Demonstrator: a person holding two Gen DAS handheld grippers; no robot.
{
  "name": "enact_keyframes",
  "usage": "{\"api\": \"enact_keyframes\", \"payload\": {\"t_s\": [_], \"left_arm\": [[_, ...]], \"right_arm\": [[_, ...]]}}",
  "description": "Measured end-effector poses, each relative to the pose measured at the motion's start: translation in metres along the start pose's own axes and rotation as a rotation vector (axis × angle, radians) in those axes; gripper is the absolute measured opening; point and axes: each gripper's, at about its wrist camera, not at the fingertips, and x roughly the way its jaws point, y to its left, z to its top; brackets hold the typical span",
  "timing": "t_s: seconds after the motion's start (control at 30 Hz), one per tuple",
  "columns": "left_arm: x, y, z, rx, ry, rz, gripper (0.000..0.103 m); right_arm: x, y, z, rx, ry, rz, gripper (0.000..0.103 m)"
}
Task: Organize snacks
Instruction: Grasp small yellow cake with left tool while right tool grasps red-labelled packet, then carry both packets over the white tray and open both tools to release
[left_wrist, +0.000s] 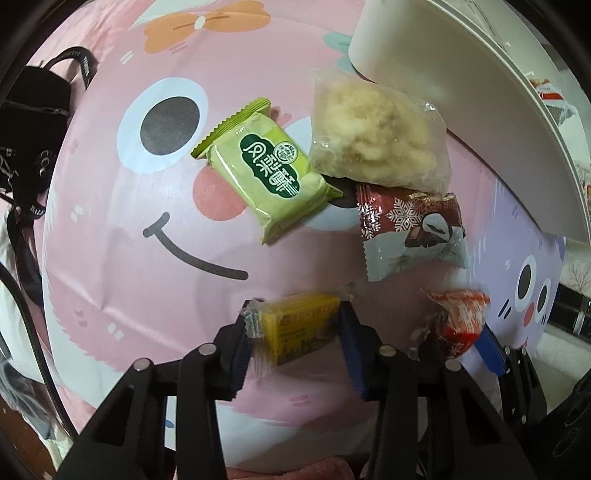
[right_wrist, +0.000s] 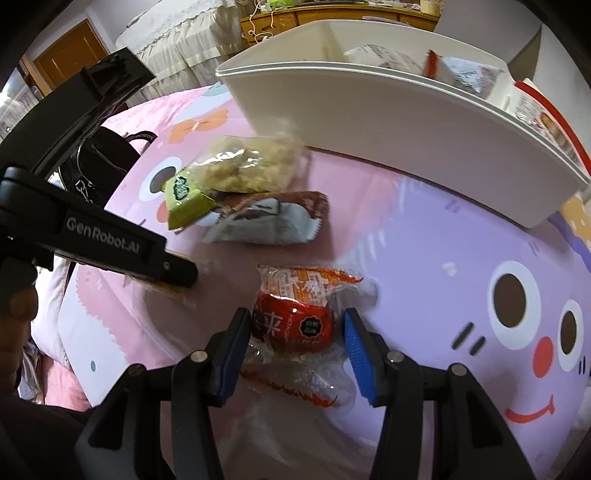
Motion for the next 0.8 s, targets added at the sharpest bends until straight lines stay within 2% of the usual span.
{"api": "enact_keyframes", "payload": {"t_s": [0.27, 0.33, 0.43, 0.6, 0.8], "left_arm": [[-0.005, 0.01, -0.016, -0.009, -0.036, 0.004, 0.037], [-0.014, 0.008, -0.022, 0.001, -0.054, -0.001, 0.027], [-0.023, 0.004, -0.029, 0.011, -0.076, -0.013, 0.019], [-0.039, 0.005, -0.039, 0.007, -0.101, -0.034, 0.018], [-0.07, 0.013, -0.035, 0.02, -0.148, -0.046, 0.018]], "right_arm": [[-0.011, -0.019, -0.009, 0.039, 0.032, -0.025, 0.049], [-0.013, -0.023, -0.01, 0.049, 0.042, -0.033, 0.049], [-0.019, -0.031, -0.011, 0.077, 0.042, -0.017, 0.045], [-0.03, -0.036, -0.008, 0.084, 0.028, -0.019, 0.042], [-0.046, -0.037, -0.003, 0.068, -0.01, -0.024, 0.042]]}}
